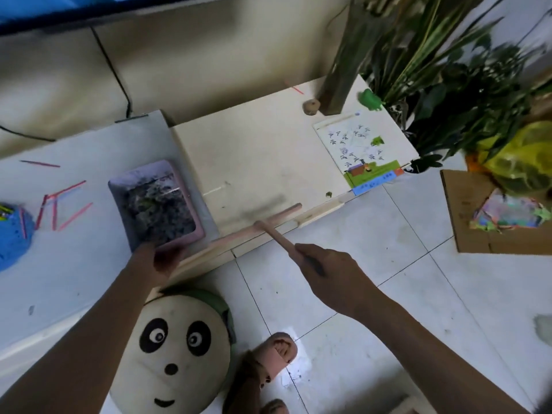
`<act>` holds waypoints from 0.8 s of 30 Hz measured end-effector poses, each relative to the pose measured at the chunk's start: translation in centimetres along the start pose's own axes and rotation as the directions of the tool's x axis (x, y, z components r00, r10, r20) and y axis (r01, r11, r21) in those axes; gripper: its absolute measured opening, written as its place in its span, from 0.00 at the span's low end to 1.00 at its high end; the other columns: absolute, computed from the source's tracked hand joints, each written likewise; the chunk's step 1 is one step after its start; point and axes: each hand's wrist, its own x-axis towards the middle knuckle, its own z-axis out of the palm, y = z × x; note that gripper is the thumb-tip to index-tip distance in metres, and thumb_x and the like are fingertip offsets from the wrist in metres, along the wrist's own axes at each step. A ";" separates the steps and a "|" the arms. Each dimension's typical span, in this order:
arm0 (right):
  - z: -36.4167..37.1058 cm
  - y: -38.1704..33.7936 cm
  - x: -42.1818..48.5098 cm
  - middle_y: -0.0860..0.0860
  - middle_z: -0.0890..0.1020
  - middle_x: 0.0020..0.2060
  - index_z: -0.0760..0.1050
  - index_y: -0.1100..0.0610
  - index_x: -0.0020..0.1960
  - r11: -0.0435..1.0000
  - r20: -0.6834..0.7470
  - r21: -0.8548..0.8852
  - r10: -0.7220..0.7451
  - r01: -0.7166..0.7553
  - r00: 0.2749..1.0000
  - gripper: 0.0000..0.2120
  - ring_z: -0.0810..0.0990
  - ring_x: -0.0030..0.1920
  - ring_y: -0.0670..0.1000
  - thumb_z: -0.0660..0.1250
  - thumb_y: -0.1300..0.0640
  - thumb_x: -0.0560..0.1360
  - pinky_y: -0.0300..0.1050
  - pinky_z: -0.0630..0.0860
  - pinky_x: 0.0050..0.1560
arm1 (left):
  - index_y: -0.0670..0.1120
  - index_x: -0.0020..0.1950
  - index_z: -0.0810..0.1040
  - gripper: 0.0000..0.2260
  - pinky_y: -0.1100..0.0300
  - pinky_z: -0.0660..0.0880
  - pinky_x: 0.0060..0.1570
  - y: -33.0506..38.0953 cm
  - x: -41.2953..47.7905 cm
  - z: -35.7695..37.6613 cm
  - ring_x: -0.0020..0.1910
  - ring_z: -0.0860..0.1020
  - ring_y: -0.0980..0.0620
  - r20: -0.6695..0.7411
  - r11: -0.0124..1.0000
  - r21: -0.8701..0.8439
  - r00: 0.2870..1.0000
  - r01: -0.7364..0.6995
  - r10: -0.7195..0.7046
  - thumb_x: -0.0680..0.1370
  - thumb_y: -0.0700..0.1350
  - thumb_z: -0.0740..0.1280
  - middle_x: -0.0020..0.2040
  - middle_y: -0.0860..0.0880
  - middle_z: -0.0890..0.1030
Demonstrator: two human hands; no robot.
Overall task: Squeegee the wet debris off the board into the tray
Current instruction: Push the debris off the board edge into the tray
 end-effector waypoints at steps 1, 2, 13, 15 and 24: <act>0.0 -0.1 0.1 0.48 0.76 0.34 0.72 0.51 0.65 1.000 0.003 -0.001 0.005 -0.005 1.000 0.15 0.74 0.34 0.50 0.57 0.50 0.81 0.46 0.73 0.37 | 0.42 0.63 0.70 0.14 0.52 0.81 0.30 0.4 0.1 0.3 0.47 0.79 0.41 -0.001 1.000 -0.001 1.000 -0.004 0.004 0.78 0.43 0.64 0.55 0.40 0.78; -0.1 0.0 0.2 0.48 0.77 0.34 0.72 0.51 0.65 1.000 -0.002 0.006 0.017 -0.017 1.000 0.15 0.74 0.33 0.50 0.57 0.50 0.81 0.46 0.72 0.37 | 0.42 0.62 0.71 0.13 0.51 0.82 0.31 0.5 0.1 0.6 0.49 0.78 0.40 0.003 1.000 0.016 1.000 -0.014 0.014 0.78 0.40 0.64 0.57 0.39 0.77; -3.6 2.8 -4.2 0.46 0.72 0.26 0.75 0.47 0.63 0.987 -0.122 0.084 0.144 -0.135 0.982 0.13 0.71 0.29 0.40 0.59 0.50 0.80 0.31 0.66 0.30 | 0.37 0.61 0.72 0.12 0.55 0.80 0.27 -0.6 -5.5 2.4 0.55 0.76 0.35 0.148 0.986 0.160 0.989 -0.052 0.028 0.79 0.33 0.56 0.49 0.37 0.78; -4.4 3.8 -6.6 0.45 0.72 0.25 0.75 0.47 0.61 0.981 -0.152 0.105 0.175 -0.160 0.973 0.12 0.71 0.30 0.41 0.59 0.50 0.80 0.32 0.66 0.29 | 0.37 0.62 0.71 0.13 0.54 0.80 0.27 -1.7 -7.4 3.0 0.52 0.77 0.35 0.166 0.972 0.226 0.986 -0.058 0.020 0.78 0.32 0.55 0.48 0.37 0.78; -4.6 7.6 -20.1 0.56 0.71 0.30 0.76 0.49 0.55 0.948 -0.203 0.175 0.300 -0.267 0.932 0.10 0.66 0.29 0.48 0.58 0.50 0.80 0.44 0.66 0.34 | 0.37 0.68 0.66 0.18 0.45 0.82 0.41 -9.0 -15.0 4.2 0.46 0.79 0.39 0.219 0.867 0.492 0.975 -0.075 -0.040 0.78 0.30 0.54 0.52 0.35 0.78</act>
